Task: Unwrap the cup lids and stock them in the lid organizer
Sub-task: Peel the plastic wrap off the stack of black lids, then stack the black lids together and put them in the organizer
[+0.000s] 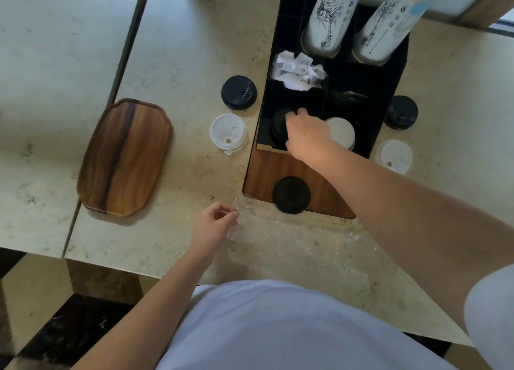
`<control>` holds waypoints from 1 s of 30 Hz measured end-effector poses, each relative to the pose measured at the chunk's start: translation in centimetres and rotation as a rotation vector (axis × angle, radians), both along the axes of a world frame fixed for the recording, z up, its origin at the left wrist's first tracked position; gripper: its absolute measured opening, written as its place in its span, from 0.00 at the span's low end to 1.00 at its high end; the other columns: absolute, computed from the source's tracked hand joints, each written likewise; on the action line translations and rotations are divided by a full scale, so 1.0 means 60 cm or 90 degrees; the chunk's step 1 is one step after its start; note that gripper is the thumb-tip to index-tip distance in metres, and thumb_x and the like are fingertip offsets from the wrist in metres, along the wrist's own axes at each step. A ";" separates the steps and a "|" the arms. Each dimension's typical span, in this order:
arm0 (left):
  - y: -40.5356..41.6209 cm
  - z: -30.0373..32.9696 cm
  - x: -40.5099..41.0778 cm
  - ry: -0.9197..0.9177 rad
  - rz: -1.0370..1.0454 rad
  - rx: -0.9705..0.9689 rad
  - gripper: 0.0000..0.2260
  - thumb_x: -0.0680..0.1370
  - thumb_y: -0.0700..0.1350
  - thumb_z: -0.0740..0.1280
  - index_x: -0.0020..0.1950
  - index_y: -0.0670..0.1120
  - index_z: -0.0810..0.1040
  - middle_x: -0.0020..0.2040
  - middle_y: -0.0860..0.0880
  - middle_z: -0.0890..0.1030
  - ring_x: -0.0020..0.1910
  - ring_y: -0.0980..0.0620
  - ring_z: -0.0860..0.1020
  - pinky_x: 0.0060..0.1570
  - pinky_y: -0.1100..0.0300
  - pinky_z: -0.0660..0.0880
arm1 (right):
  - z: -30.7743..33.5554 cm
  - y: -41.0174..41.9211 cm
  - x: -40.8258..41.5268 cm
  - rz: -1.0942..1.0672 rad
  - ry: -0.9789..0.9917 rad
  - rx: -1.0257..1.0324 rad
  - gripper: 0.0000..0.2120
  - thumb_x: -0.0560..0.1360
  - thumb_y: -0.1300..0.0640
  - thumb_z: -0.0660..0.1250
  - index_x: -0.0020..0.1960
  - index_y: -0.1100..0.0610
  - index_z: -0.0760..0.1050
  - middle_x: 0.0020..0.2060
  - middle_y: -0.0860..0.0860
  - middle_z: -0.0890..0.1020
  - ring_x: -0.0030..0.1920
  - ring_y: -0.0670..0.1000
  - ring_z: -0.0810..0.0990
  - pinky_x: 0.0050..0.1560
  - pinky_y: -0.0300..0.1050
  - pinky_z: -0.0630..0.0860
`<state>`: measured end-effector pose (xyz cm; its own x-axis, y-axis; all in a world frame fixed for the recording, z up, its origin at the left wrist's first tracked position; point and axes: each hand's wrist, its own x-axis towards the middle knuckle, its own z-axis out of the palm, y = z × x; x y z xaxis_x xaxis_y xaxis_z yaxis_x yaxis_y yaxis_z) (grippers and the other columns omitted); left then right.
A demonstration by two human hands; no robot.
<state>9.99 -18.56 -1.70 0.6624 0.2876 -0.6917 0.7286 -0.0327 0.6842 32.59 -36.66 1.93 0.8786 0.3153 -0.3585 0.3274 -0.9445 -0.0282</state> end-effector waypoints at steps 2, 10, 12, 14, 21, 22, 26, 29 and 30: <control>0.001 0.003 -0.002 -0.002 0.007 -0.008 0.02 0.78 0.43 0.73 0.45 0.47 0.83 0.34 0.51 0.83 0.30 0.58 0.78 0.33 0.60 0.73 | 0.012 -0.011 -0.015 -0.027 0.028 0.068 0.20 0.77 0.56 0.69 0.66 0.60 0.71 0.61 0.60 0.73 0.50 0.61 0.79 0.40 0.51 0.74; -0.002 0.014 -0.016 -0.018 -0.009 -0.017 0.03 0.77 0.44 0.75 0.48 0.47 0.82 0.39 0.50 0.85 0.36 0.55 0.82 0.35 0.61 0.77 | 0.041 -0.142 -0.236 -0.348 0.025 0.336 0.10 0.77 0.53 0.70 0.56 0.53 0.74 0.47 0.49 0.77 0.45 0.50 0.78 0.44 0.42 0.72; -0.003 0.017 -0.022 -0.007 -0.023 -0.008 0.09 0.75 0.51 0.76 0.49 0.48 0.81 0.41 0.49 0.85 0.36 0.54 0.82 0.36 0.59 0.76 | 0.039 -0.179 -0.312 -0.438 0.037 0.335 0.09 0.77 0.52 0.70 0.55 0.51 0.74 0.45 0.47 0.77 0.44 0.48 0.78 0.40 0.39 0.70; -0.003 0.018 -0.024 0.023 -0.036 -0.002 0.15 0.74 0.59 0.74 0.50 0.48 0.81 0.39 0.50 0.82 0.34 0.54 0.79 0.35 0.58 0.74 | 0.038 -0.208 -0.375 -0.518 0.046 0.315 0.10 0.77 0.49 0.69 0.56 0.51 0.74 0.43 0.44 0.77 0.43 0.45 0.77 0.37 0.36 0.66; -0.005 0.034 -0.013 0.073 -0.143 -0.048 0.16 0.75 0.56 0.75 0.56 0.47 0.81 0.49 0.43 0.85 0.40 0.49 0.85 0.35 0.59 0.80 | 0.029 -0.223 -0.437 -0.677 0.222 0.408 0.17 0.78 0.40 0.66 0.54 0.54 0.78 0.45 0.49 0.82 0.42 0.48 0.80 0.40 0.42 0.73; -0.007 0.038 -0.014 0.057 -0.155 -0.043 0.12 0.76 0.51 0.75 0.55 0.46 0.82 0.49 0.43 0.85 0.39 0.50 0.84 0.35 0.60 0.79 | 0.030 -0.221 -0.436 -0.677 0.241 0.414 0.16 0.78 0.41 0.67 0.51 0.53 0.78 0.45 0.51 0.82 0.42 0.49 0.80 0.40 0.44 0.74; -0.015 0.069 -0.009 -0.053 -0.179 0.013 0.03 0.78 0.39 0.70 0.49 0.46 0.81 0.44 0.44 0.84 0.38 0.51 0.81 0.38 0.59 0.77 | 0.049 -0.217 -0.423 -0.652 0.127 0.346 0.19 0.75 0.43 0.70 0.51 0.59 0.78 0.43 0.57 0.81 0.43 0.53 0.81 0.39 0.44 0.72; -0.014 0.105 -0.001 -0.144 -0.212 0.052 0.08 0.77 0.38 0.70 0.46 0.51 0.84 0.37 0.51 0.84 0.36 0.55 0.81 0.40 0.58 0.78 | 0.073 -0.219 -0.402 -0.590 0.049 0.256 0.26 0.74 0.41 0.70 0.61 0.60 0.74 0.52 0.54 0.80 0.51 0.55 0.80 0.51 0.50 0.76; -0.013 0.118 0.001 -0.171 -0.235 0.057 0.10 0.77 0.38 0.70 0.43 0.54 0.84 0.35 0.53 0.84 0.35 0.57 0.81 0.39 0.61 0.77 | 0.081 -0.217 -0.394 -0.544 0.043 0.254 0.28 0.74 0.40 0.70 0.66 0.57 0.72 0.58 0.53 0.78 0.56 0.55 0.78 0.55 0.50 0.75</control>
